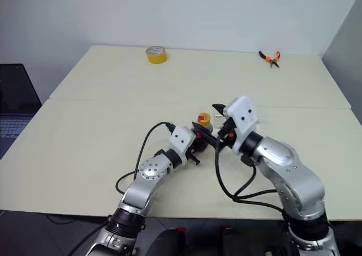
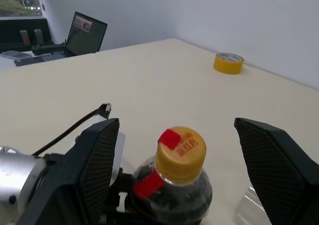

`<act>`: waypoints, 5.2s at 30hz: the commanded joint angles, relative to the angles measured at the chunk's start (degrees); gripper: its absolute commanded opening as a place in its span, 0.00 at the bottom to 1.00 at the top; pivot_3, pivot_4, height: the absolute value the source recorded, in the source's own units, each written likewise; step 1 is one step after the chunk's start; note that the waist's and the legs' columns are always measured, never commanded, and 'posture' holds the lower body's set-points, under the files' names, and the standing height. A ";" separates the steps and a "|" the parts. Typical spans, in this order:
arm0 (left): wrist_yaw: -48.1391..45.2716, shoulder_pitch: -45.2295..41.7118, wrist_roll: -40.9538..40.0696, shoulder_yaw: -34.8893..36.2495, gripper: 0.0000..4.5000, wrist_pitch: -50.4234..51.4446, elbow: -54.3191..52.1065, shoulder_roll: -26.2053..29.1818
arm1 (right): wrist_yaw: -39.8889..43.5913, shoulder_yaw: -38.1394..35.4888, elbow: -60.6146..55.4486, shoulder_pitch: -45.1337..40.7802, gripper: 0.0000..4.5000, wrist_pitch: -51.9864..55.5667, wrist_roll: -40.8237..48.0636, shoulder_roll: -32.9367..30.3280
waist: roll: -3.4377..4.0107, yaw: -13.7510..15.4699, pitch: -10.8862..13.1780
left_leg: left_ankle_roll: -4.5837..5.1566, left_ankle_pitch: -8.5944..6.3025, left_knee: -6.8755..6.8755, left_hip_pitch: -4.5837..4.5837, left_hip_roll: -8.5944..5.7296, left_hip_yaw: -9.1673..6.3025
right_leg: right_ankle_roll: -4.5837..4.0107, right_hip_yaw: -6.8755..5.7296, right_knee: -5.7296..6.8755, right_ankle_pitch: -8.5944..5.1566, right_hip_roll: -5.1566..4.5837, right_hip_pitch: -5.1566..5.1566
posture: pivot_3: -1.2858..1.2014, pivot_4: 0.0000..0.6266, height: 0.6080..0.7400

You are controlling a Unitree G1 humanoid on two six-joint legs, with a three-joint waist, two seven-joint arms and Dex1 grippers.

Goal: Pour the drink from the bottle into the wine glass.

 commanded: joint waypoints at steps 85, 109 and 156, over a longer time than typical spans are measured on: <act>0.12 -0.59 -0.17 -0.88 0.15 -3.45 -1.66 -0.61 | -5.26 -7.38 0.47 2.34 0.27 1.18 12.19 14.75 | 0.02 -0.03 -0.01 | 0.01 -0.01 -0.02 0.01 0.02 0.01 | 0.00 0.02 0.02 0.00 0.01 0.00 | 0.52 0.24 1.00; -0.22 -1.65 -0.79 0.04 0.15 -4.09 -0.54 -1.60 | -7.31 -19.45 16.45 36.99 0.27 -27.97 -11.45 3.24 | 0.11 -0.11 -0.07 | 0.01 -0.01 -0.12 0.32 0.06 0.30 | 0.01 0.35 0.11 -0.03 0.09 0.09 | 0.52 0.24 1.00; 14.30 -20.63 -6.73 26.02 0.15 -17.89 38.45 7.82 | 11.45 7.42 6.47 7.38 1.00 -20.73 -7.50 1.16 | -0.14 0.18 0.04 | -0.03 0.01 0.00 0.16 0.00 0.13 | 0.01 0.10 0.04 -0.01 -0.02 0.04 | 0.52 0.24 1.00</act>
